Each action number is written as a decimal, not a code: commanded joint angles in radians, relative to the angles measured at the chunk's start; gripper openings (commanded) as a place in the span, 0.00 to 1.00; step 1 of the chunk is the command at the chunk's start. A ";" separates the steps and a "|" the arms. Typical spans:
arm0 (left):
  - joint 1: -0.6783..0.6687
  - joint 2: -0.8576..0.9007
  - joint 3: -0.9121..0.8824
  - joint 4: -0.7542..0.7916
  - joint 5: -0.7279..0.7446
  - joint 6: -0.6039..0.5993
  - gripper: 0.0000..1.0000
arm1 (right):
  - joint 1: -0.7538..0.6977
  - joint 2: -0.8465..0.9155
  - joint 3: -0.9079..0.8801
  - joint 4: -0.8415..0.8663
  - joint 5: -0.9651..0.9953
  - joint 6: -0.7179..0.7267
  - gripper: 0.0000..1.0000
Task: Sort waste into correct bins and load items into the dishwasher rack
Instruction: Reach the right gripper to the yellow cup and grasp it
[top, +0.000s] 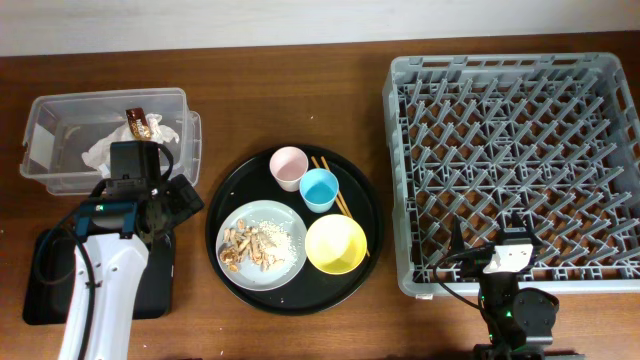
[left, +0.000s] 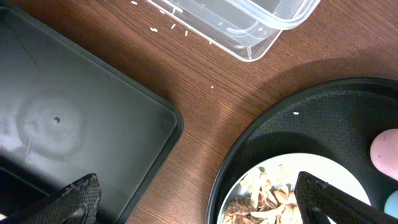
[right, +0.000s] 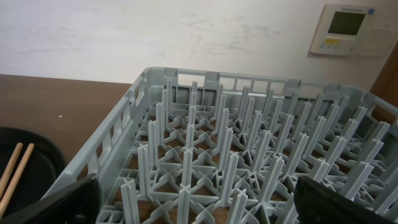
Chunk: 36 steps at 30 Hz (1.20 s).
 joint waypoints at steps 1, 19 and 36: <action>0.002 -0.001 0.001 -0.002 -0.014 -0.013 0.99 | -0.007 -0.007 -0.006 0.001 0.007 0.005 0.99; 0.002 0.000 0.001 -0.002 -0.014 -0.013 0.99 | 0.076 0.690 0.893 -0.529 -0.691 0.306 0.99; 0.002 -0.001 0.001 -0.002 -0.014 -0.013 0.99 | 0.963 1.801 1.323 -0.734 -0.021 0.608 0.34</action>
